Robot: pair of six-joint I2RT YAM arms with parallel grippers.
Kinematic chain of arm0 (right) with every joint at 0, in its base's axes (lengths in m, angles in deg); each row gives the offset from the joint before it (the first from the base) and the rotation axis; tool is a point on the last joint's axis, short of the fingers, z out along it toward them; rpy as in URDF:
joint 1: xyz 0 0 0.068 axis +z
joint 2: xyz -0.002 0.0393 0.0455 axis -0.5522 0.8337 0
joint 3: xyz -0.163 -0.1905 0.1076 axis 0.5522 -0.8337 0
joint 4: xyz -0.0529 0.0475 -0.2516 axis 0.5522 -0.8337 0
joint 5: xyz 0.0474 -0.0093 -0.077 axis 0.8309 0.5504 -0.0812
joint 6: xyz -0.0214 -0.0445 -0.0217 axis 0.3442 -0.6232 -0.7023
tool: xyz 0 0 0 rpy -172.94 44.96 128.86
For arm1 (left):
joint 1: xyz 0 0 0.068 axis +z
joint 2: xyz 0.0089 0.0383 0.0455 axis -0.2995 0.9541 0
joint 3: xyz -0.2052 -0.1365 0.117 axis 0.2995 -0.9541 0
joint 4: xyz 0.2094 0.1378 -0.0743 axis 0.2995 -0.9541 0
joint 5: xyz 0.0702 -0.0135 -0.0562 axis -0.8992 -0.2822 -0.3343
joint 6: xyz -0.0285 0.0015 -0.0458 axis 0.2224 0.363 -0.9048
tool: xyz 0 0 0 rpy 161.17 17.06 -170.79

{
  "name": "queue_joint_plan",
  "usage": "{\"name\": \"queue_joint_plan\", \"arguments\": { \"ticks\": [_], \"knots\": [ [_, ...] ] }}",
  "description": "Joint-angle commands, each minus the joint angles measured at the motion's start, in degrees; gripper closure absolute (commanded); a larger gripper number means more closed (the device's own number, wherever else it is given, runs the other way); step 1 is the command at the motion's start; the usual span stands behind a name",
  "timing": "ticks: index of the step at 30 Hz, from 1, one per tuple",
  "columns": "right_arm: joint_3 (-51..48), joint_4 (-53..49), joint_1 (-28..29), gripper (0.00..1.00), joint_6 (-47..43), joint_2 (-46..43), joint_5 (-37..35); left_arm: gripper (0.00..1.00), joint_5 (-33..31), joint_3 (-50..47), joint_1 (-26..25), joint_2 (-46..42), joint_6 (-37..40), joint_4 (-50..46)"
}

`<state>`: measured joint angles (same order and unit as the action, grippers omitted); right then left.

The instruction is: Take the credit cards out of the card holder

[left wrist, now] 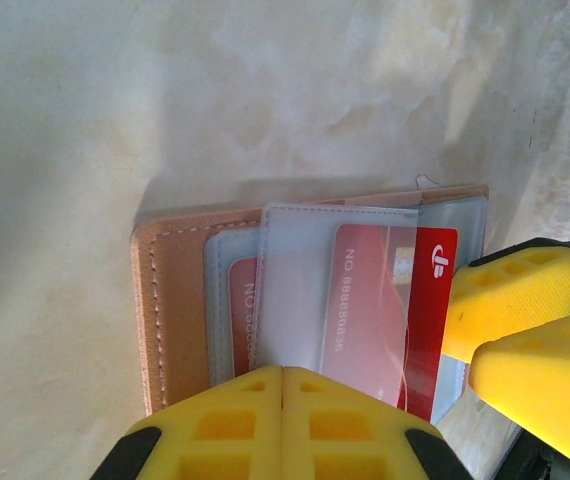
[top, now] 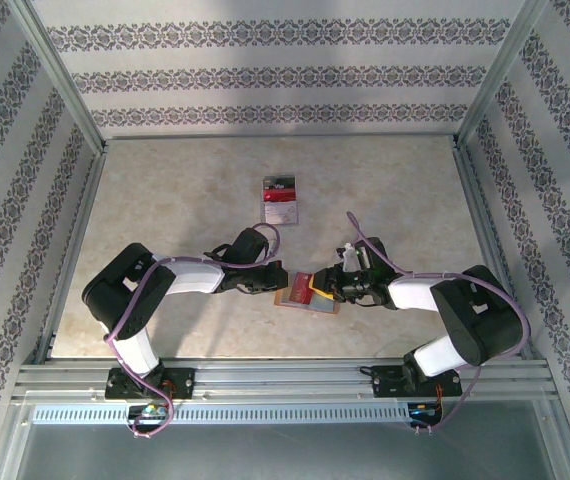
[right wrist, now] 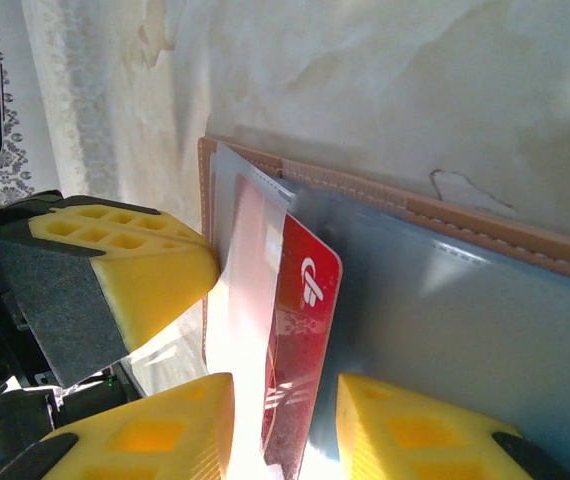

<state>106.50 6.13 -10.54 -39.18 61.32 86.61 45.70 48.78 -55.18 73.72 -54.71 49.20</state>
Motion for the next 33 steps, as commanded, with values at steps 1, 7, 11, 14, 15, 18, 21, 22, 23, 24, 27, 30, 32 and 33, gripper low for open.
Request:
{"name": "queue_joint_plan", "arguments": {
  "ticks": [1, 7, 11, 14, 15, 18, 21, 22, 23, 24, 27, 30, 32, 33],
  "knots": [
    [-1.5, -0.8, 0.0, 0.67, 1.2, 1.1, -1.5, 1.0, -5.2, -1.6, 0.7, 3.0, 1.2, -8.8],
    [-0.9, -0.3, 0.6, 0.68, 1.2, 2.2, -1.7, 1.0, -5.1, -1.5, 0.7, 3.0, 1.1, -8.6],
    [-0.4, 0.4, 1.4, 0.69, 1.5, 2.9, -2.0, 1.0, -5.1, -1.4, 0.6, 3.0, 1.2, -8.8],
    [0.1, 0.7, 2.1, 0.7, 1.7, 3.3, -2.3, 1.0, -5.1, -1.3, 0.7, 3.0, 1.2, -8.8],
    [0.2, 0.8, 2.3, 0.71, 1.8, 3.4, -2.5, 1.0, -5.1, -1.3, 0.7, 3.0, 1.2, -8.8],
    [0.5, 1.0, 2.5, 0.74, 1.9, 3.6, -2.9, 1.0, -5.0, -1.3, 0.7, 3.0, 1.2, -8.8],
    [0.5, 1.0, 2.5, 0.78, 1.9, 3.4, -3.2, 1.0, -5.1, -1.3, 0.7, 3.0, 1.3, -8.8],
    [0.4, 1.0, 2.4, 0.79, 1.9, 3.3, -3.2, 1.0, -5.1, -1.4, 0.7, 2.9, 1.3, -8.8],
    [0.3, 1.0, 2.4, 0.81, 1.9, 3.2, -3.3, 1.0, -5.1, -1.4, 0.7, 2.8, 1.3, -8.9],
    [0.2, 1.0, 2.4, 0.84, 1.9, 3.0, -3.3, 1.0, -5.3, -1.4, 0.7, 2.8, 1.3, -8.9],
    [-0.3, 0.8, 1.8, 0.89, 1.8, 2.2, -3.0, 1.0, -5.6, -1.5, 0.7, 2.8, 1.2, -9.0],
    [-0.7, 0.2, 0.9, 0.94, 1.2, 1.3, -2.2, 1.0, -6.0, -1.5, 0.7, 2.8, 1.1, -9.3],
    [-1.3, -0.1, 0.2, 0.96, 0.9, 0.4, -1.6, 1.0, -6.1, -1.6, 0.7, 2.9, 1.1, -9.2],
    [-1.5, -0.3, -0.1, 0.97, 0.8, -0.1, -1.4, 1.0, -6.0, -1.5, 0.7, 2.9, 1.1, -9.2]
  ]
}}
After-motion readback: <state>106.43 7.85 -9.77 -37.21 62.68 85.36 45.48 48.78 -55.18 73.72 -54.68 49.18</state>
